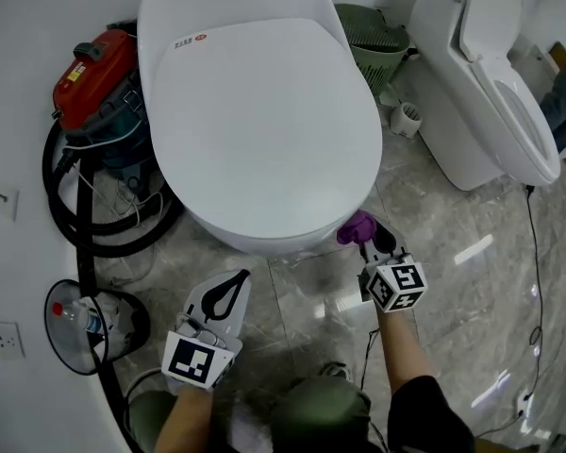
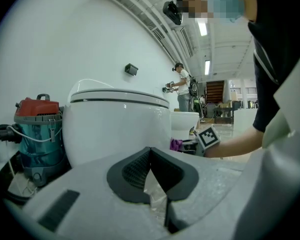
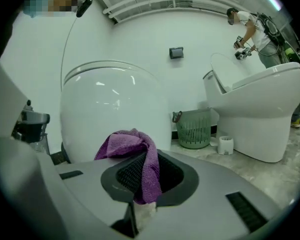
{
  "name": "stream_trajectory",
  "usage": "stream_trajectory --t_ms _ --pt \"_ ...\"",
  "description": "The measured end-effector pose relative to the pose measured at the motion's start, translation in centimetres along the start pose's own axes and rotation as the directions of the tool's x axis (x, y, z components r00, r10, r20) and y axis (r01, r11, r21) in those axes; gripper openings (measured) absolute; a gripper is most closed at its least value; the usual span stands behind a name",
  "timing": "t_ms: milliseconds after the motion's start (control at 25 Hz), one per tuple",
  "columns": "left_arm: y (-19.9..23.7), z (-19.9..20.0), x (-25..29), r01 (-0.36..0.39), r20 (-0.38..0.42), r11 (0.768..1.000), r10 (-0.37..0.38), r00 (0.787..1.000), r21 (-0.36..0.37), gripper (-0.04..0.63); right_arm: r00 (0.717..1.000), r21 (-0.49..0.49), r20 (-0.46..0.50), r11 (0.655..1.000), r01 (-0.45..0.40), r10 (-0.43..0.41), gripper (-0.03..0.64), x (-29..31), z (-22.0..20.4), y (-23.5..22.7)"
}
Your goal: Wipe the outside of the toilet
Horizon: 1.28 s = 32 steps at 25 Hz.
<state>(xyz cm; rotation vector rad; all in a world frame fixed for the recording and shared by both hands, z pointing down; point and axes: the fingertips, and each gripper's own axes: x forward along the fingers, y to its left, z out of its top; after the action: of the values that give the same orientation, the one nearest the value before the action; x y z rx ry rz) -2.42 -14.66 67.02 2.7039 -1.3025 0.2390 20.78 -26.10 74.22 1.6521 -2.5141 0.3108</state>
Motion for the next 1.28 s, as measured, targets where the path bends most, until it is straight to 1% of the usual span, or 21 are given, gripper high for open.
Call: stream_trajectory --t_ms 240,360,560,800,920,1040,1160,1280 --pt "-0.5 -0.3 0.3 0.009 -0.011 1.000 -0.009 1.000 0.007 0.009 0.989 0.059 -0.015 0.987 0.146 -0.146 0.043 2.5 -0.1 -3.8" --pt "-0.4 -0.4 0.2 0.003 -0.014 1.000 -0.003 1.000 0.007 0.009 0.982 0.062 -0.012 0.980 0.191 -0.191 0.043 2.3 -0.1 -4.4" --pt "0.2 -0.2 -0.2 -0.014 -0.011 1.000 0.014 1.000 0.006 0.009 0.984 0.070 -0.011 0.981 0.178 -0.178 0.043 0.4 -0.4 -3.5" --pt "0.5 -0.2 -0.1 -0.017 -0.010 1.000 0.017 1.000 0.005 0.009 0.990 0.042 -0.018 0.989 0.139 -0.139 0.043 -2.8 -1.1 -1.0" --pt "1.0 -0.3 -0.2 -0.029 -0.009 1.000 0.029 1.000 0.005 0.009 0.995 0.003 -0.047 0.996 0.092 -0.092 0.043 -4.5 -2.8 1.8" --pt "1.5 -0.2 -0.4 -0.044 -0.004 0.999 0.044 0.999 0.007 0.009 0.995 -0.010 -0.098 1.000 -0.009 0.008 0.043 -5.5 -5.4 6.0" --pt "1.5 -0.2 -0.5 -0.044 -0.008 0.999 0.044 0.999 0.013 0.009 0.982 -0.009 -0.145 0.992 -0.125 0.122 0.043 -5.7 -7.4 10.7" --pt "1.5 -0.2 -0.6 -0.042 -0.008 0.999 0.043 0.999 0.015 0.009 0.958 -0.006 -0.164 0.971 -0.238 0.234 0.043 -4.6 -8.7 15.3"
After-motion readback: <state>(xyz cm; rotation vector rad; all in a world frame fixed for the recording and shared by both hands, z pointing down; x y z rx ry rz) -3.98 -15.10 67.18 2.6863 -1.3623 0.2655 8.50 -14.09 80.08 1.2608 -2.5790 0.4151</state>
